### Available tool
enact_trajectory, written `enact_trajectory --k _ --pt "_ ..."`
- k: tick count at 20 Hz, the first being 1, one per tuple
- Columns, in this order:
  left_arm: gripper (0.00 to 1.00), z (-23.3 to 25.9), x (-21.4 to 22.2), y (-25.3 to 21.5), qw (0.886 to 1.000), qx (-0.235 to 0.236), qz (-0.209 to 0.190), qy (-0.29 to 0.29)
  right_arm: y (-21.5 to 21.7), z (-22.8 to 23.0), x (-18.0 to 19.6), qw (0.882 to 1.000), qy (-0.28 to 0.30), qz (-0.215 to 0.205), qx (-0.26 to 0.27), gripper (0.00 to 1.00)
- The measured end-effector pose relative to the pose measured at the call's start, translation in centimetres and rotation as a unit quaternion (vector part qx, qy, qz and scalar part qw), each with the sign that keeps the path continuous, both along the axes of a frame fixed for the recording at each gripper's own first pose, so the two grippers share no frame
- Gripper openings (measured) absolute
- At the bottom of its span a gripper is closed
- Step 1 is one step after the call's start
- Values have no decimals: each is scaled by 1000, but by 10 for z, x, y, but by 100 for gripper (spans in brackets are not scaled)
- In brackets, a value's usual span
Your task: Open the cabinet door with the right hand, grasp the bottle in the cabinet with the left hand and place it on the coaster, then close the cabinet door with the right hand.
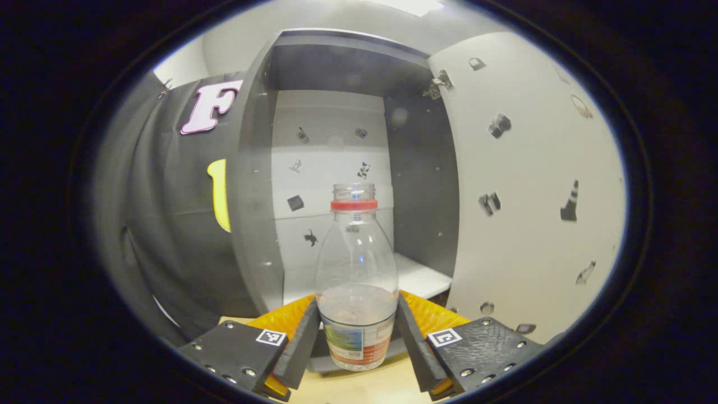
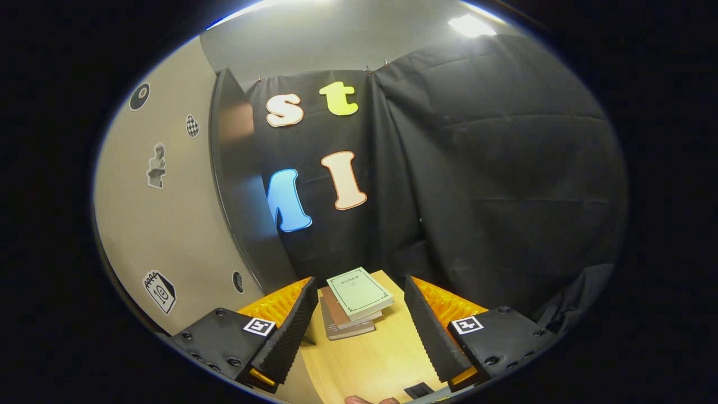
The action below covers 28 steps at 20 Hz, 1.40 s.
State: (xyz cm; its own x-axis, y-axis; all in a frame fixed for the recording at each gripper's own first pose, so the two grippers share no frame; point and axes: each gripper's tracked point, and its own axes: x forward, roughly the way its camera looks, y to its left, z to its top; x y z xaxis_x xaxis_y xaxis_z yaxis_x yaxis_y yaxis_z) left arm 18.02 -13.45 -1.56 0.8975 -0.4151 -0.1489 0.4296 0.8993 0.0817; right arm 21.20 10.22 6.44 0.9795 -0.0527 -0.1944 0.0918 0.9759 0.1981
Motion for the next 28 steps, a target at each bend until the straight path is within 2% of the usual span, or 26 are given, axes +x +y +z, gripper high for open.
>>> enact_trajectory --k 2,5,7,8,9,10,14,16,19,21,22,23,26,28 --pt "75 -24 -21 19 1000 5 7 15 7 7 1 1000 -7 3 0 98" --pt "78 -61 -51 44 999 -12 20 29 19 11 -2 1000 -6 11 -7 98" --pt "75 -92 -70 65 999 -12 30 36 30 10 -4 1000 -3 23 -6 100" --pt "79 -110 -80 75 998 -11 36 47 30 9 -5 1000 -3 23 -4 98" --pt "77 -127 -90 85 997 -12 42 59 27 9 -6 1000 -5 18 -2 94" --pt "75 -142 -98 92 997 -15 46 66 25 8 -10 1000 -7 10 -3 98" --pt "75 -185 -126 119 995 -14 62 72 11 4 -26 999 -4 -25 -21 98" --pt "75 -211 -140 123 995 -21 55 79 7 0 -33 999 1 -37 -29 98" --pt "77 -241 -155 122 996 -16 44 75 -10 -16 -49 995 21 -64 -69 98" --pt "75 -252 -164 118 997 -23 37 68 -10 -13 -56 995 13 -81 -51 98" --pt "77 -258 -167 116 997 -27 34 67 -11 -14 -58 995 6 -88 -41 98" --pt "75 -266 -170 113 997 -28 35 65 -12 -14 -60 995 -1 -95 -32 98" --pt "77 -286 -171 112 997 -19 49 59 -18 -17 -64 993 -10 -120 -5 98" --pt "75 -297 -169 110 997 -20 51 63 -24 -15 -69 990 -25 -140 -7 98"
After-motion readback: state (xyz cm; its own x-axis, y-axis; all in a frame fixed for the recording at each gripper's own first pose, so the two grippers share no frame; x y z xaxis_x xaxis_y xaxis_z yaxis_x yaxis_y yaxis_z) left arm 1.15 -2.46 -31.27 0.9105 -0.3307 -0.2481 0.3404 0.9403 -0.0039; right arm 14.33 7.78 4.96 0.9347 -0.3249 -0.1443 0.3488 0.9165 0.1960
